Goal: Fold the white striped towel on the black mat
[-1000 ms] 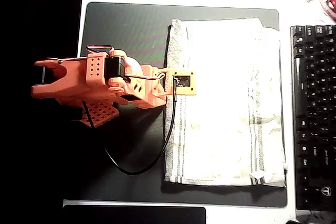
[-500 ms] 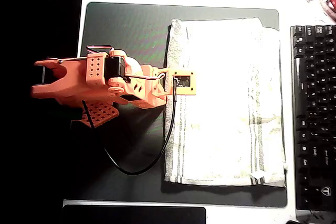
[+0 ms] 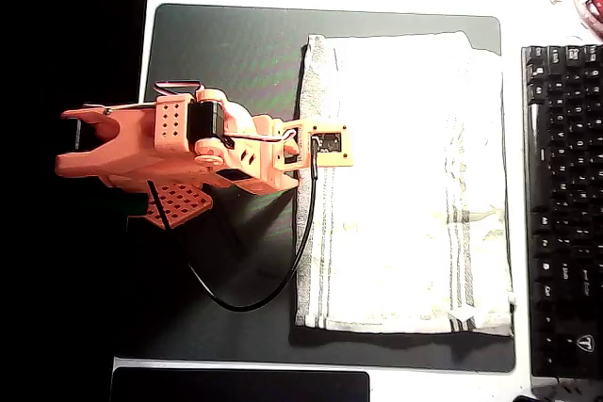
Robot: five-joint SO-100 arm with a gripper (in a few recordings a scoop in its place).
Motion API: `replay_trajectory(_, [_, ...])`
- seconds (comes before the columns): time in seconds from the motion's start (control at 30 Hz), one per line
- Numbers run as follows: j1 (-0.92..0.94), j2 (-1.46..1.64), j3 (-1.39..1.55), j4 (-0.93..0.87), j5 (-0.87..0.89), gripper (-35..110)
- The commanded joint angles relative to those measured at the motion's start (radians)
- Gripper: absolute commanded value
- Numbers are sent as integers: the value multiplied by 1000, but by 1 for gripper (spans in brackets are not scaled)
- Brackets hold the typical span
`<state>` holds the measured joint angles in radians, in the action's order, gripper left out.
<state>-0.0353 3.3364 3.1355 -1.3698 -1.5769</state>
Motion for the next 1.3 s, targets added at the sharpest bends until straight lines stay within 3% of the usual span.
replay_trajectory(0.0, [0, 25, 23, -21, -31, 0])
replay_trajectory(0.27, [6, 25, 23, -20, -66, 0])
replay_trajectory(0.47, [-11, 23, 23, -20, 26, 0])
replay_trajectory(0.8, [2, -31, -38, 31, -114, 0])
replay_trajectory(1.27, [-202, -680, -574, 67, -106, 0])
